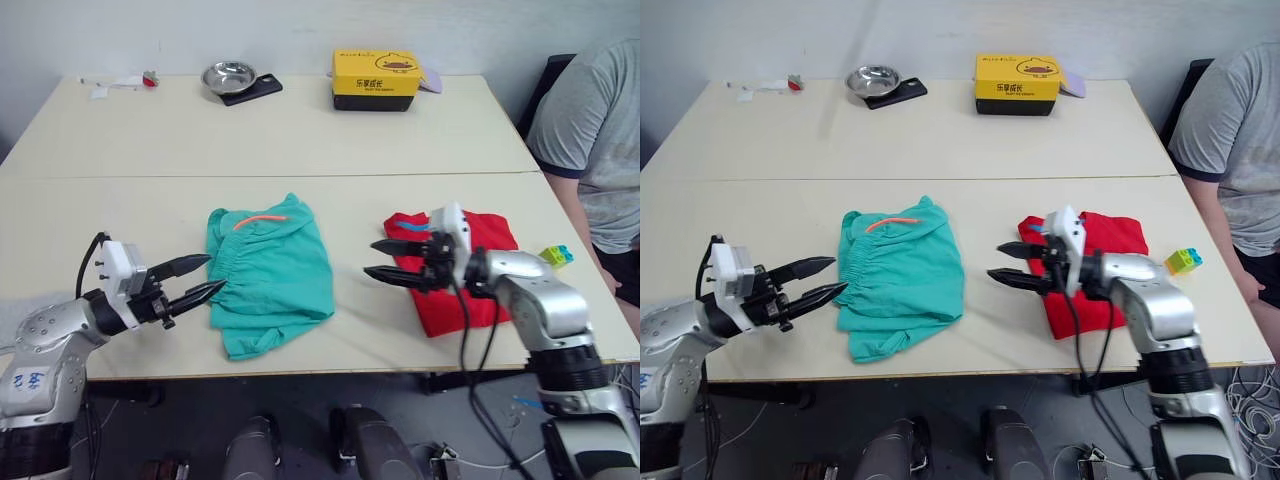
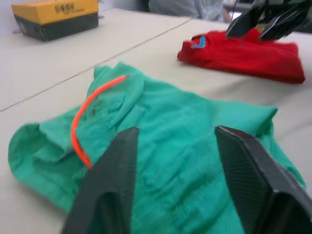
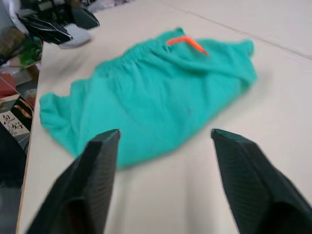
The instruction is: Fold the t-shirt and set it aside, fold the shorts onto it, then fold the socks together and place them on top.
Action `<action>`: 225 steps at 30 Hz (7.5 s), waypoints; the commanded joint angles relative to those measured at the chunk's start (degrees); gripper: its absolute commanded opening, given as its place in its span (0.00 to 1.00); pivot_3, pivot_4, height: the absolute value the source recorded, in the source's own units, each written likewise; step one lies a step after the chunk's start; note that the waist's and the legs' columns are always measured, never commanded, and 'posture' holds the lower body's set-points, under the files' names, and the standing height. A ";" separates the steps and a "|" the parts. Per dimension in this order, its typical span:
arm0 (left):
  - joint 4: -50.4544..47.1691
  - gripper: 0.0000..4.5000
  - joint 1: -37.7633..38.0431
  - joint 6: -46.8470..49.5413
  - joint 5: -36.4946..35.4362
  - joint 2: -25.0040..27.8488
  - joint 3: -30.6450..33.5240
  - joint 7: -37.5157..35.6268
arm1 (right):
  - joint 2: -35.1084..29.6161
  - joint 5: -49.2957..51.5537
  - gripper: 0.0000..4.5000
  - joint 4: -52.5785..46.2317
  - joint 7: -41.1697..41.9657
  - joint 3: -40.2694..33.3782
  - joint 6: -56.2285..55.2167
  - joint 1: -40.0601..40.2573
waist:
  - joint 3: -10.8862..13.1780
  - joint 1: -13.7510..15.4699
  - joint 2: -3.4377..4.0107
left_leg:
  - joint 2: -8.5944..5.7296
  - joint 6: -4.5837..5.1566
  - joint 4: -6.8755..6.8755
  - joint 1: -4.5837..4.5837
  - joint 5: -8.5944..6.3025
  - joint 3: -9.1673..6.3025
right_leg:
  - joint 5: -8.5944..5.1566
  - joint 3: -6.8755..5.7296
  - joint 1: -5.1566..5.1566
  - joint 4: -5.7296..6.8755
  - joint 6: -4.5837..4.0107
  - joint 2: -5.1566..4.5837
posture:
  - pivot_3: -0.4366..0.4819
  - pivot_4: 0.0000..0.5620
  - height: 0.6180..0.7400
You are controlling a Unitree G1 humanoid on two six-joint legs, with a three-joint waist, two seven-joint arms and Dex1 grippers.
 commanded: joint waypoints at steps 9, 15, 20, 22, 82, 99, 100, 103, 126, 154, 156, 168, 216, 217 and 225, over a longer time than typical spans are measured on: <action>-0.52 0.99 12.55 -3.59 -6.94 1.85 9.89 -12.37 | -7.10 0.99 1.00 1.94 2.14 -4.95 0.87 2.92 | 0.10 -0.50 0.15 | 0.05 -0.25 0.02 -0.07 -0.22 0.00 | -0.07 0.00 -0.08 -0.07 -0.08 0.06 | 0.48 0.27 1.00; 0.95 0.99 8.86 -4.25 -7.38 -0.85 8.66 -10.40 | -0.82 2.07 1.00 -1.36 -7.06 3.57 20.37 -8.90 | 0.20 -1.80 0.31 | 0.04 -0.28 0.05 -0.10 -0.24 -0.03 | -0.04 0.03 -0.09 -0.07 -0.06 0.04 | 0.48 0.27 1.00; 0.54 0.99 6.29 -3.21 -8.80 -2.50 8.22 -9.39 | 9.43 -1.46 1.00 7.02 -18.46 10.18 36.02 -22.45 | 0.20 -2.56 0.33 | 0.06 -0.26 0.01 -0.18 -0.16 -0.05 | -0.05 0.02 -0.22 0.06 -0.09 0.06 | 0.48 0.27 1.00; 0.17 0.99 5.86 -3.13 -8.71 -2.78 7.84 -8.90 | 15.13 -2.64 1.00 14.19 -22.43 10.51 39.74 -27.78 | 0.19 -2.64 0.31 | 0.06 -0.15 0.02 -0.35 -0.07 -0.05 | -0.06 0.01 -0.37 0.08 -0.09 0.06 | 0.48 0.27 1.00; 4.21 1.00 -2.17 -4.24 -8.10 -6.46 1.12 -7.71 | -28.31 -12.62 0.01 25.65 18.73 23.49 29.46 -38.44 | 0.27 -2.91 0.43 | 0.06 -0.20 0.12 -0.81 0.01 0.37 | 0.03 0.39 -1.03 0.15 0.05 0.16 | 0.48 0.27 1.00; 3.80 1.00 -3.11 -2.79 -8.16 -5.82 0.48 -8.39 | -19.79 -22.52 0.01 49.27 10.81 14.12 4.66 -36.26 | 0.29 -2.96 0.47 | 0.04 -0.38 0.26 -0.75 0.10 0.41 | 0.03 0.43 -0.97 0.28 0.08 0.18 | 0.48 0.27 1.00; 3.84 1.00 -3.25 -2.73 -8.17 -5.74 0.43 -8.39 | -19.28 -22.78 0.01 49.41 10.03 13.37 3.58 -35.79 | 0.29 -2.94 0.47 | 0.03 -0.38 0.28 -0.75 0.11 0.41 | 0.04 0.43 -0.97 0.30 0.08 0.18 | 0.48 0.27 1.00; 4.01 1.00 -3.77 -2.52 -8.15 -5.12 0.43 -8.55 | -18.92 -23.07 0.11 48.69 7.14 11.12 6.34 -34.87 | 0.30 -2.84 0.48 | 0.03 -0.38 0.31 -0.76 0.12 0.42 | 0.05 0.44 -0.97 0.33 0.11 0.17 | 0.48 0.27 1.00; 0.69 1.00 2.86 -1.30 -8.26 -0.79 5.09 -7.41 | -5.55 -7.17 1.00 -8.53 -7.62 -8.81 -3.56 4.98 | 0.30 -2.09 0.48 | 0.03 -0.43 0.49 -0.62 0.20 0.32 | 0.00 0.49 -0.85 0.74 0.25 0.19 | 0.48 0.27 1.00; 9.31 1.00 33.00 -1.16 -13.46 -19.56 46.10 25.14 | 5.59 -3.13 1.00 -15.87 2.69 -2.77 -41.48 21.35 | 0.44 1.87 0.53 | -1.43 0.15 0.18 -0.62 -0.01 -3.49 | -0.98 -3.77 1.76 -0.65 0.54 -1.73 | 0.48 0.27 1.00; 10.81 1.00 32.37 1.25 -14.60 -18.55 46.15 26.60 | 5.47 -1.49 1.00 -15.05 4.56 -2.59 -43.06 21.60 | 0.45 1.84 0.55 | -1.37 0.15 0.15 -0.63 -0.01 -3.53 | -0.93 -3.78 1.86 -0.91 0.49 -1.69 | 0.48 0.27 1.00; 7.71 1.00 27.12 2.08 -3.80 -0.97 33.05 19.86 | 3.59 4.46 1.00 -19.03 5.70 0.25 -33.76 18.24 | 0.24 1.73 0.30 | -1.28 0.20 -0.35 -0.69 -0.03 -3.34 | -0.58 -3.63 1.85 -1.66 0.26 -1.67 | 0.48 0.27 1.00; 6.92 0.01 -27.50 21.42 11.70 -6.37 -22.27 7.15 | -5.77 0.33 1.00 -19.14 1.89 -10.69 -32.57 25.24 | -0.03 3.17 1.01 | -1.35 0.60 0.19 -0.74 0.61 -2.53 | -0.65 -3.24 1.16 0.16 0.74 -1.77 | 0.48 0.27 1.00; 7.24 0.01 -28.63 21.88 12.36 -8.36 -23.81 8.27 | -5.85 0.24 1.00 -19.31 1.63 -11.14 -32.53 25.65 | 0.01 2.96 0.95 | -1.34 0.58 0.19 -0.72 0.61 -2.47 | -0.62 -3.16 1.15 0.16 0.78 -1.72 | 0.48 0.27 1.00; 10.04 0.01 -32.95 21.95 16.55 -19.35 -32.88 12.17 | -5.90 -0.45 1.00 -21.09 0.48 -13.14 -32.48 29.79 | 0.09 3.25 0.81 | -1.33 0.52 0.19 -0.69 0.65 -2.40 | -0.60 -2.93 1.13 0.15 0.83 -1.60 | 0.48 0.27 1.00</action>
